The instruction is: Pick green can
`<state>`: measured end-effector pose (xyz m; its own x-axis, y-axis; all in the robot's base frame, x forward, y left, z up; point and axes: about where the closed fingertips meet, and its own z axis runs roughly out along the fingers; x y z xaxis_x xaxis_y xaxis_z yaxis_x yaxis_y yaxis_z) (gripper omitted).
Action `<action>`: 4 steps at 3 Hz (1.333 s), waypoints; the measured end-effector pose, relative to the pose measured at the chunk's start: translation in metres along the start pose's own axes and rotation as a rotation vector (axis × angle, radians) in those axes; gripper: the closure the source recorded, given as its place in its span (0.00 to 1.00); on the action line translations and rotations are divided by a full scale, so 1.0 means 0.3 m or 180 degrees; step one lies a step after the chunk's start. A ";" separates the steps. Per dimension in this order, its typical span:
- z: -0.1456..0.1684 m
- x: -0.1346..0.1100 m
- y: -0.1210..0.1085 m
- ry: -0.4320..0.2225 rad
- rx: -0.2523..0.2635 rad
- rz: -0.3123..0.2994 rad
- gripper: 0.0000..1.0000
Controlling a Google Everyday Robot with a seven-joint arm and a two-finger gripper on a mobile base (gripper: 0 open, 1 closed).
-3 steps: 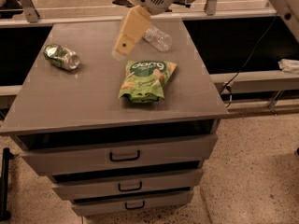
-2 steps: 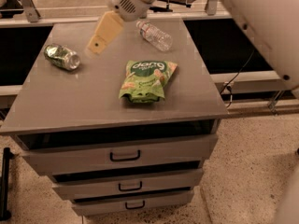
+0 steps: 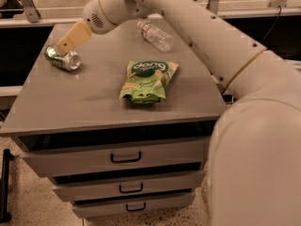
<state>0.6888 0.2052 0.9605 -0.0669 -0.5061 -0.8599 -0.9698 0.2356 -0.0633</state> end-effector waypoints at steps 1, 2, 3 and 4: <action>0.158 0.018 -0.026 -0.0137 -0.0115 0.0318 0.00; 0.256 0.020 -0.006 -0.0149 -0.0220 0.0473 0.00; 0.332 0.047 0.012 -0.0085 -0.0276 0.0551 0.00; 0.373 0.111 -0.004 0.0013 -0.0217 0.0668 0.00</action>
Offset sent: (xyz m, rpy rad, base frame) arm 0.0217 0.0870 -0.0587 0.1066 0.2103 -0.0154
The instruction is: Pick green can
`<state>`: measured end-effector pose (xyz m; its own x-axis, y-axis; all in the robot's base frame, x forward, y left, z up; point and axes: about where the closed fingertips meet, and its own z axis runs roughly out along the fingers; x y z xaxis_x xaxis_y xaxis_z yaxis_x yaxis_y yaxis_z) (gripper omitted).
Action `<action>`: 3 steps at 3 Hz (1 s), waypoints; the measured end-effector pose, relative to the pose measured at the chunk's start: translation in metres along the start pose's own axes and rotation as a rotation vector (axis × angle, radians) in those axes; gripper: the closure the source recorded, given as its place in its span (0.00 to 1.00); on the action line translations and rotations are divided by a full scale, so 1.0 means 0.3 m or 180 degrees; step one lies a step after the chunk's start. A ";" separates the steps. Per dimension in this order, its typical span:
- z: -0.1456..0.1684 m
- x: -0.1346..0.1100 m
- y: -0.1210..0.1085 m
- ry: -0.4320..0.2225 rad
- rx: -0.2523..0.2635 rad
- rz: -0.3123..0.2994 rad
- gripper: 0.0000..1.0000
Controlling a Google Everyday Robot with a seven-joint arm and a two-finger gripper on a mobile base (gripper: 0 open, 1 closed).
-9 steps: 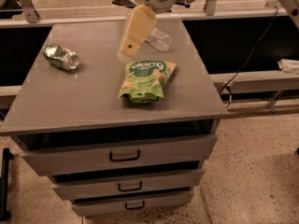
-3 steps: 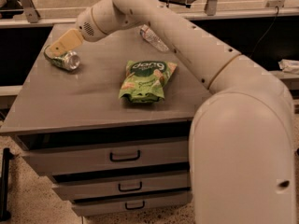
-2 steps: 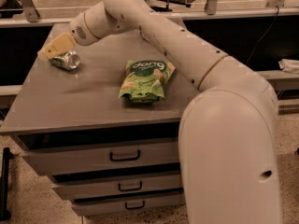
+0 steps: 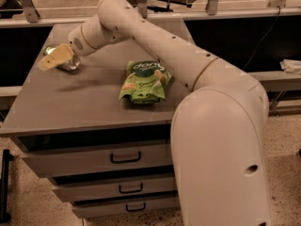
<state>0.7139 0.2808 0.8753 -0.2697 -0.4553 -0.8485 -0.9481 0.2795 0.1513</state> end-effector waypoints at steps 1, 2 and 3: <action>0.018 0.063 -0.046 0.0096 0.0134 0.0114 0.16; 0.012 0.080 -0.078 0.0084 0.0248 0.0142 0.38; -0.026 0.059 -0.109 0.0015 0.0393 0.0078 0.62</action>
Offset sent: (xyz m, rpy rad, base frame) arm 0.0297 -0.0293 -0.0255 -0.0381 -0.0146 -0.1440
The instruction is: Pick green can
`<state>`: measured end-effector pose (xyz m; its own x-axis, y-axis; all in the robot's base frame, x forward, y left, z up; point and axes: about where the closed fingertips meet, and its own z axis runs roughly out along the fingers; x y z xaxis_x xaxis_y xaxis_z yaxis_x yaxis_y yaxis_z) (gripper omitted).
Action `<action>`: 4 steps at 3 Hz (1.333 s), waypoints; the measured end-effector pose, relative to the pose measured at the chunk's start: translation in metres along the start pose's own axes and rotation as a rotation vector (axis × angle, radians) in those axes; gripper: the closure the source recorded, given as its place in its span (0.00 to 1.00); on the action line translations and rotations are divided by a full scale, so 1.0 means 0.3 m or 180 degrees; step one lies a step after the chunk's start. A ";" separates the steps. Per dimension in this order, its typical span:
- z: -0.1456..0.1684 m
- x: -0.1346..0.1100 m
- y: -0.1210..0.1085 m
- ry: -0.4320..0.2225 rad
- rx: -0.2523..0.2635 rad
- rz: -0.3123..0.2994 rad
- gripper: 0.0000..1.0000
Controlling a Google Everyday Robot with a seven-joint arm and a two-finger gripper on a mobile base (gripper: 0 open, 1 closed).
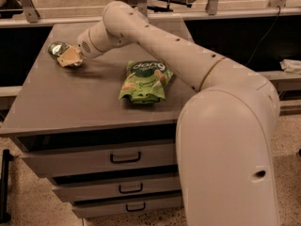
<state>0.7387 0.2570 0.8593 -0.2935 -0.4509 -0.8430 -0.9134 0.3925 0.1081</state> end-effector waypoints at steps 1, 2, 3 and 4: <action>-0.108 -0.068 -0.029 -0.0149 0.0169 -0.0228 0.85; -0.248 -0.165 -0.041 -0.0359 0.0242 -0.0554 1.00; -0.376 -0.263 -0.033 -0.0597 0.0194 -0.0859 1.00; -0.376 -0.274 -0.032 -0.0612 0.0200 -0.0927 1.00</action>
Offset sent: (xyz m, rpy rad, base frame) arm 0.0044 -0.0769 0.1488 0.0631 -0.4039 0.0615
